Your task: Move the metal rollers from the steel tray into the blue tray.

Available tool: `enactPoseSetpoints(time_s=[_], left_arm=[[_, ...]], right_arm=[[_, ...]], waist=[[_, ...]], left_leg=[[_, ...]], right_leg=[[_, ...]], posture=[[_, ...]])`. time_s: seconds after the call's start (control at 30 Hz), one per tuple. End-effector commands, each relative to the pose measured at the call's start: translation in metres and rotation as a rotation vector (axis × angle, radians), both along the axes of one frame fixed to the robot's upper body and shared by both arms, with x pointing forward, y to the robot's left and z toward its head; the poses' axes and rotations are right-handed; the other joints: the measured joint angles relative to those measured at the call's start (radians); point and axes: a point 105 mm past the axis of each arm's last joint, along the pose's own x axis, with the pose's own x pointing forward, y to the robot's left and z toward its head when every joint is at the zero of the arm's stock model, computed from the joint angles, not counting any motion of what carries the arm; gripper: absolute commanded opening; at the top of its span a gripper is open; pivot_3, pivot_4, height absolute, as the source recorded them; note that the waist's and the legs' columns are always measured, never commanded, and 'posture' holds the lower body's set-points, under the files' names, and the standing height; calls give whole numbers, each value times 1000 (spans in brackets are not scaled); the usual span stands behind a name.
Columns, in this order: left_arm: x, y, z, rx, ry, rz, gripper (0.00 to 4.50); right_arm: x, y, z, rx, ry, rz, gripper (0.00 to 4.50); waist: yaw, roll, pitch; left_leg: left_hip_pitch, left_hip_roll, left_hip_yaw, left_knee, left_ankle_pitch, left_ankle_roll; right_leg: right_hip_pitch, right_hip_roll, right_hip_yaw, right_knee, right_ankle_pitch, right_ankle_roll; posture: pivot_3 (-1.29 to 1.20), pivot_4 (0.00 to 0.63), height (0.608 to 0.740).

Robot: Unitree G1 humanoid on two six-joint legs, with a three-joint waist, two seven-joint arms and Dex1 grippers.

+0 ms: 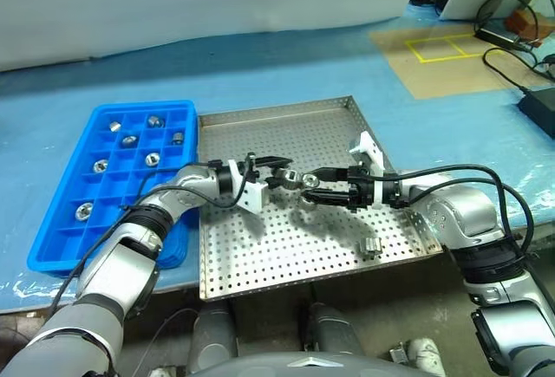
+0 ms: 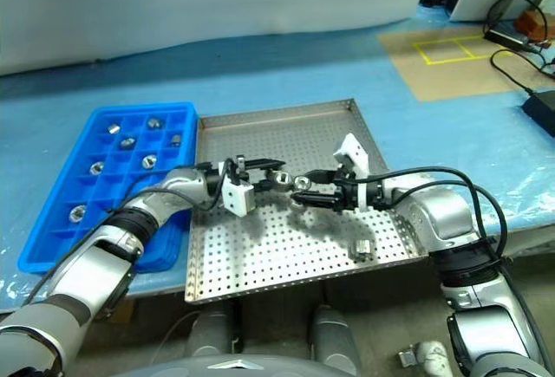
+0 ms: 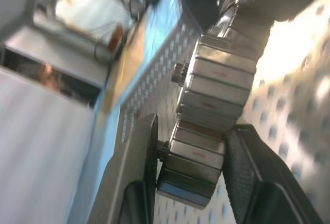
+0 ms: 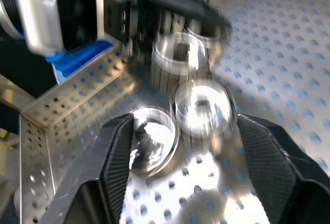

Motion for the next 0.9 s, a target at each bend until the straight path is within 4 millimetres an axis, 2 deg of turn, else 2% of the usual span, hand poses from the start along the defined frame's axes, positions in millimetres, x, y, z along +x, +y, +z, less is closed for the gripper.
enactPoseSetpoints(time_s=[0.03,0.47,0.57,0.63,0.77,0.9], left_arm=[[6,4,25,-108,-60,35,1383],[4,-2,21,-108,-49,23,1383],[4,-1,20,-105,-46,25,1383],[4,-1,19,-104,-41,28,1383],[4,-1,16,-100,-35,31,1383],[4,-3,17,-105,-34,30,1383]], right_arm=[[2,0,5,-1,-33,1,3050],[-1,9,3,-9,-33,20,3050],[11,11,18,37,-84,-44,3050],[11,11,27,44,-130,-35,3425],[-2,8,27,-27,-159,12,4453],[-15,-10,13,-160,-153,46,4453]], waist=[[3,0,0],[7,0,0],[7,0,0],[6,0,0],[12,-1,0],[17,-1,1]], left_leg=[[0,0,0,0,0,0],[-2,-1,0,1,-1,2],[-2,-1,0,1,-1,2],[-2,-1,0,1,-1,2],[-2,-1,0,0,-1,2],[-2,-1,0,0,-1,2]], right_leg=[[0,0,0,0,0,0],[0,-2,-1,-1,0,0],[0,-2,-1,-1,0,0],[-1,-1,0,0,0,0],[0,-2,-1,-1,0,0],[0,-2,-1,-2,0,0]], posture=[[-177,150,740],[-180,150,740],[-180,150,740],[-183,150,740],[-183,150,740],[-183,150,740]])
